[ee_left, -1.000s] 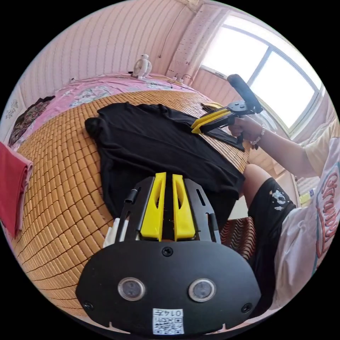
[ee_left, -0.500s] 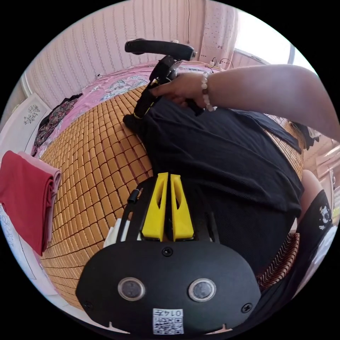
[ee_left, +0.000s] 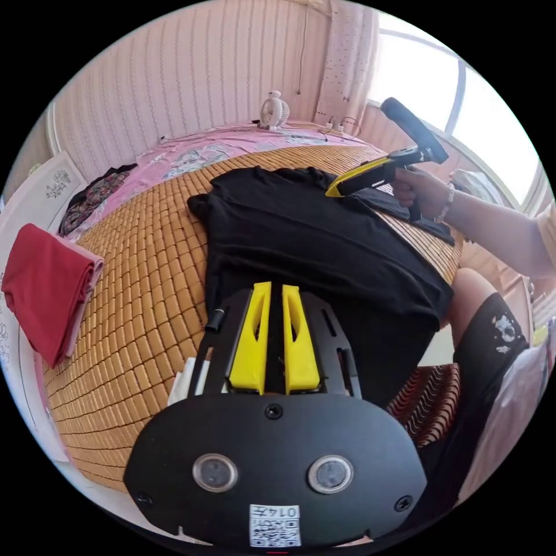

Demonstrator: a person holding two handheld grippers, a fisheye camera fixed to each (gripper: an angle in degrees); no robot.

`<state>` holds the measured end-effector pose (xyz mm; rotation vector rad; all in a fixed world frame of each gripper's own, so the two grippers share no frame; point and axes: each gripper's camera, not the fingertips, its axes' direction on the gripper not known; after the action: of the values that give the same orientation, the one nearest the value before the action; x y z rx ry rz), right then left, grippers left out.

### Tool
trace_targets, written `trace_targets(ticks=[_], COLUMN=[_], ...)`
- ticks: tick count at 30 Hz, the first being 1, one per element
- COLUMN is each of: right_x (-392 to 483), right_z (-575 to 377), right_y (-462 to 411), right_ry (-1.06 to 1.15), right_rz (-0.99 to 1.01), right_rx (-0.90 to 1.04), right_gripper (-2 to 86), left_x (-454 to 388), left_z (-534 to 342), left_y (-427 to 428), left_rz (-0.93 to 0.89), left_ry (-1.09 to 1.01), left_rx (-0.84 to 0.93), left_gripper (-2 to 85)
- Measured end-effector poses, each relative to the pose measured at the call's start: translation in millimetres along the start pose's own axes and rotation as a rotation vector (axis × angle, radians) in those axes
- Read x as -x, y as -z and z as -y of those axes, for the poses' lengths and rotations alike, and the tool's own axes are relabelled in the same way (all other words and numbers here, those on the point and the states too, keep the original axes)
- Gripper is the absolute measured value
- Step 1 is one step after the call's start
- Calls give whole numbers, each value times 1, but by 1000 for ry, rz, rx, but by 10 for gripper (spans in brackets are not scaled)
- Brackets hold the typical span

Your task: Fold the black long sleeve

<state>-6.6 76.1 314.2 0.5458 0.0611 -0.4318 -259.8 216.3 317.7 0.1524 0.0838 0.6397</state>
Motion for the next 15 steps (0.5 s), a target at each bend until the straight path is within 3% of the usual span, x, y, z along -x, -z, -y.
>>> trace_targets(ticks=[3,6,15], right_x=[0,5,20], right_z=[-102,-175,-223], right_y=[31,45,43], right_ry=[-104,-231,-266], right_rz=[0,58,72], right_rx=[68,156,223], right_gripper=[77,80,17], left_x=[-65,-119,-184], left_z=[-18,-27,-7], left_y=[-2,-9,-13], left_rz=[-173,-217,-241], left_ry=[-88,-155,-262], left_rx=[66,110,173], left_gripper=[53,59,73])
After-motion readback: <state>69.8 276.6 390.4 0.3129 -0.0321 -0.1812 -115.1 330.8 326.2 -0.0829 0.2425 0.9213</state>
